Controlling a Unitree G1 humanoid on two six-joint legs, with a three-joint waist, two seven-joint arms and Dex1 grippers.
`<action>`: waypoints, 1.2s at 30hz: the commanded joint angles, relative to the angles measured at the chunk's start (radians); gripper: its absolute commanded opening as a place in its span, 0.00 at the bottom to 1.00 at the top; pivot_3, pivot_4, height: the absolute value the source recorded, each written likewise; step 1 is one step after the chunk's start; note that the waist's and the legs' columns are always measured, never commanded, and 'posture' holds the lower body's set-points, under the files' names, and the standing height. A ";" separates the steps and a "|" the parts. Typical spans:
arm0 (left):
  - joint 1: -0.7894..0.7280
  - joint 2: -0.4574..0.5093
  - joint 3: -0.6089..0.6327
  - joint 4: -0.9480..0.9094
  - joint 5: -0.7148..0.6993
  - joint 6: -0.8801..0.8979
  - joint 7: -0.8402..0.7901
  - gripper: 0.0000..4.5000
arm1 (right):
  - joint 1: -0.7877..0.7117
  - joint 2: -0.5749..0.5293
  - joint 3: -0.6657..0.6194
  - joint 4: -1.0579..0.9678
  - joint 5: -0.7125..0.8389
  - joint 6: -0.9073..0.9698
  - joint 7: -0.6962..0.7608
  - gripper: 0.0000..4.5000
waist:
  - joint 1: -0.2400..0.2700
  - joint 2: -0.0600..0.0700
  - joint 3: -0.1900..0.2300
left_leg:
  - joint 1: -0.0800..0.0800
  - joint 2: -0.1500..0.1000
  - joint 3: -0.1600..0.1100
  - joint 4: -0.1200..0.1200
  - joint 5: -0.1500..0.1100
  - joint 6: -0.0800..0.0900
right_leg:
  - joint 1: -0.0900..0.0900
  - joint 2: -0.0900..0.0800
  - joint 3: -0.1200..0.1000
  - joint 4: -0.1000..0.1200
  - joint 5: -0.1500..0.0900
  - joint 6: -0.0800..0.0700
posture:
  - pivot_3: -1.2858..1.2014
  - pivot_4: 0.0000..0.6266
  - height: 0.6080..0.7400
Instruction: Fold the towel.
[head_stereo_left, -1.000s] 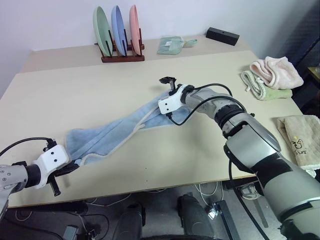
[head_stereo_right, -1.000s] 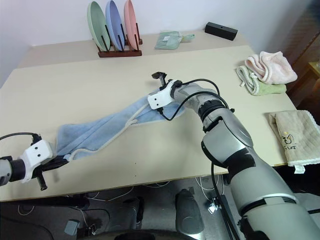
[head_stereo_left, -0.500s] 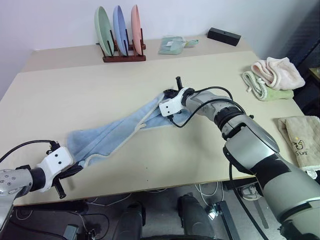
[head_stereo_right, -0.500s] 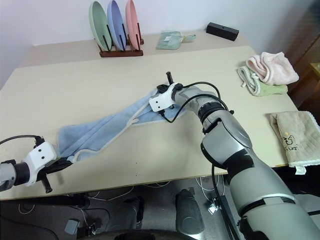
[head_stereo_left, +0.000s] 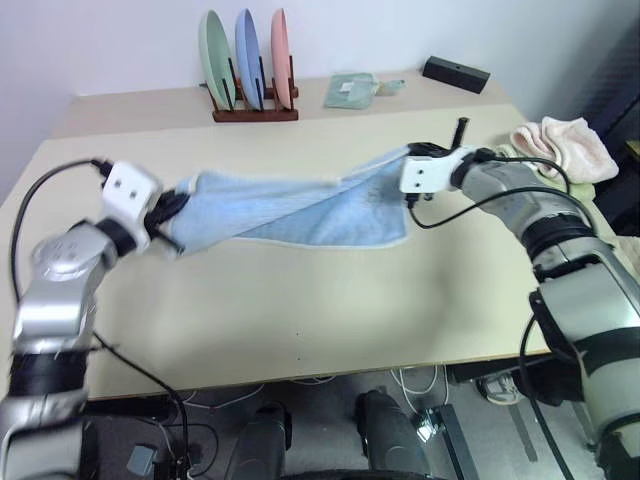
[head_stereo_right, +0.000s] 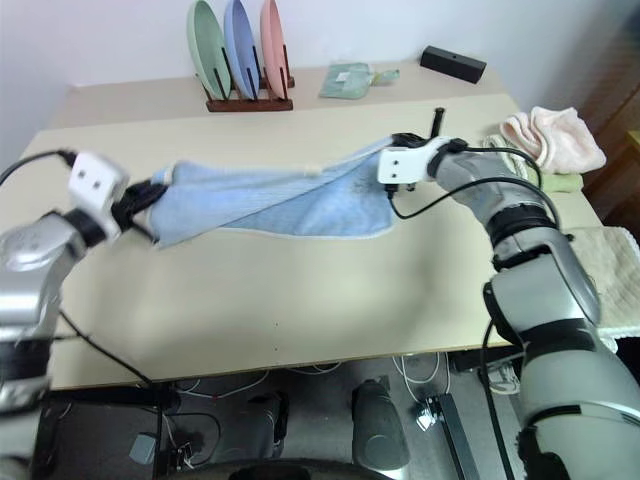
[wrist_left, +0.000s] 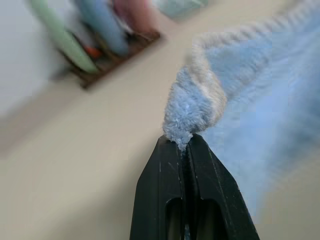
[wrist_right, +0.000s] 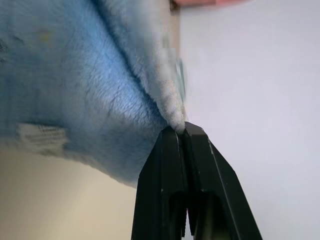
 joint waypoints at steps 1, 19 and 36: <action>-0.264 -0.019 -0.038 0.291 0.102 -0.183 0.112 0.00 | -0.128 -0.039 -0.030 -0.002 -0.008 0.032 -0.040 0.01 | 0.001 0.000 0.001 | 0.000 0.000 0.000 0.000 0.000 0.000 | 0.000 0.000 0.000 0.000 0.000 0.001 | 0.52 0.24 1.00; -0.067 0.098 0.026 0.196 -0.099 -0.230 -0.211 0.00 | 0.389 -0.238 -0.280 -0.870 0.545 0.226 0.621 0.01 | -0.005 0.000 0.001 | -0.016 -0.002 0.005 0.003 0.003 -0.006 | -0.012 -0.005 0.000 -0.001 0.002 0.008 | 0.52 0.24 1.00; 0.804 0.305 0.236 -0.494 -0.371 0.274 -0.453 0.00 | 1.212 -0.524 -0.675 -1.637 0.977 0.950 0.963 0.01 | 0.046 -0.001 0.000 | -0.011 0.001 0.005 0.016 0.000 0.000 | 0.002 -0.004 -0.002 -0.004 0.001 -0.001 | 0.52 0.24 1.00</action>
